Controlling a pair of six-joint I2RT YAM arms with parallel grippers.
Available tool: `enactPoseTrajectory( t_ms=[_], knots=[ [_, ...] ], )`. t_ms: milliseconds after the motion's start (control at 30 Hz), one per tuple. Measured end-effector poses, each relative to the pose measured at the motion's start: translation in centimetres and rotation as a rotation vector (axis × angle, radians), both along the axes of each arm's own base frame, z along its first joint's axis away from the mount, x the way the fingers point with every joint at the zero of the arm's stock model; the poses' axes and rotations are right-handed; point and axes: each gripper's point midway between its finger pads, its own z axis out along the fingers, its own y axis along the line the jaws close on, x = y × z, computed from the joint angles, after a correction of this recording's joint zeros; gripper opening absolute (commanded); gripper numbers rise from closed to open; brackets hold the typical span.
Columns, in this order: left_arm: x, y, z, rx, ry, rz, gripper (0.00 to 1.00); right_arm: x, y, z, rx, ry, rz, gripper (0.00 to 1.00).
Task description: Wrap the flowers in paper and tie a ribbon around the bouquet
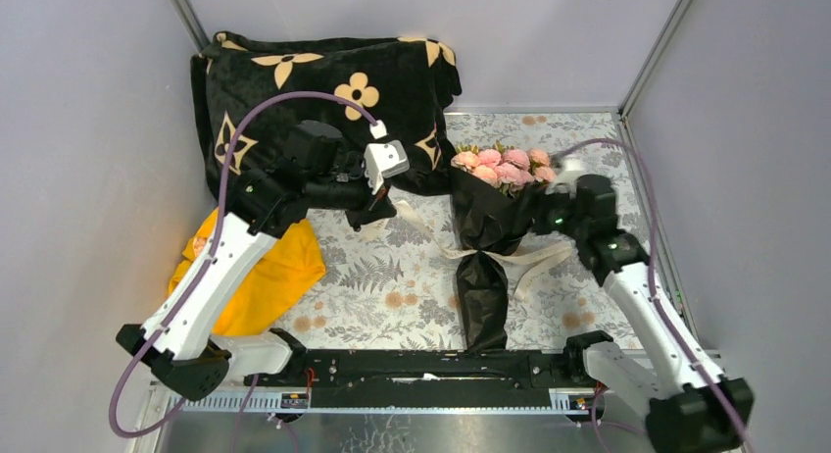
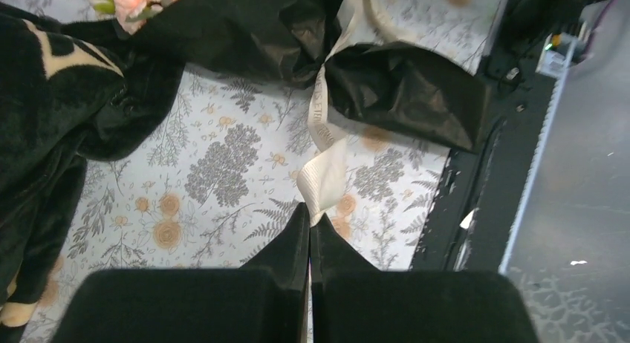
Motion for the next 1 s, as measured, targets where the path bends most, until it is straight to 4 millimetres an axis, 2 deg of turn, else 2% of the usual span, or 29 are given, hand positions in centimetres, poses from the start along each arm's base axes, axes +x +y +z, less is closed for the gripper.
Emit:
enactPoseTrajectory(
  t_ms=[33, 100, 167, 200, 367, 500, 567, 667, 767, 833, 900, 1000],
  knots=[
    [-0.4, 0.0, 0.9, -0.021, 0.0, 0.002, 0.0, -0.7, 3.2, 1.0, -0.014, -0.066, 0.13, 0.84],
    [-1.1, 0.1, 2.1, -0.054, -0.003, 0.007, 0.0, -3.8, 9.9, 2.0, -0.034, -0.188, 0.425, 0.87],
    [-1.8, 0.4, 2.9, -0.079, -0.005, 0.016, 0.0, -6.3, 13.6, 1.6, -0.038, -0.266, 0.607, 0.88],
    [-2.1, 0.5, 3.2, -0.09, -0.01, 0.021, 0.0, -7.0, 14.5, 0.9, -0.04, -0.285, 0.662, 0.89],
    [-3.7, 1.4, 3.0, -0.129, -0.015, 0.042, 0.0, -6.0, 16.2, -3.5, -0.091, -0.28, 0.743, 0.9],
    [-3.8, 1.4, 3.0, -0.154, -0.02, 0.054, 0.0, -5.1, 17.0, -6.0, -0.121, -0.271, 0.767, 0.84],
    [-3.5, 1.1, 3.0, -0.163, -0.016, 0.06, 0.0, -4.9, 17.3, -6.2, -0.113, -0.289, 0.771, 0.74],
    [-3.1, 0.9, 2.4, -0.163, 0.0, 0.066, 0.0, -4.4, 17.7, -6.1, -0.092, -0.324, 0.761, 0.39],
    [-3.1, 0.8, 1.6, -0.154, 0.027, 0.074, 0.0, -3.9, 18.0, -5.9, -0.074, -0.337, 0.735, 0.23],
    [-3.2, 0.8, 1.1, -0.15, 0.046, 0.079, 0.0, -3.4, 18.1, -5.6, -0.064, -0.344, 0.708, 0.24],
    [-3.3, 0.8, 0.9, -0.152, 0.06, 0.081, 0.0, -3.1, 18.2, -5.1, -0.048, -0.355, 0.686, 0.3],
    [-3.4, 0.8, 1.1, -0.158, 0.061, 0.084, 0.0, -2.8, 18.4, -4.6, -0.029, -0.368, 0.671, 0.28]
  ],
)
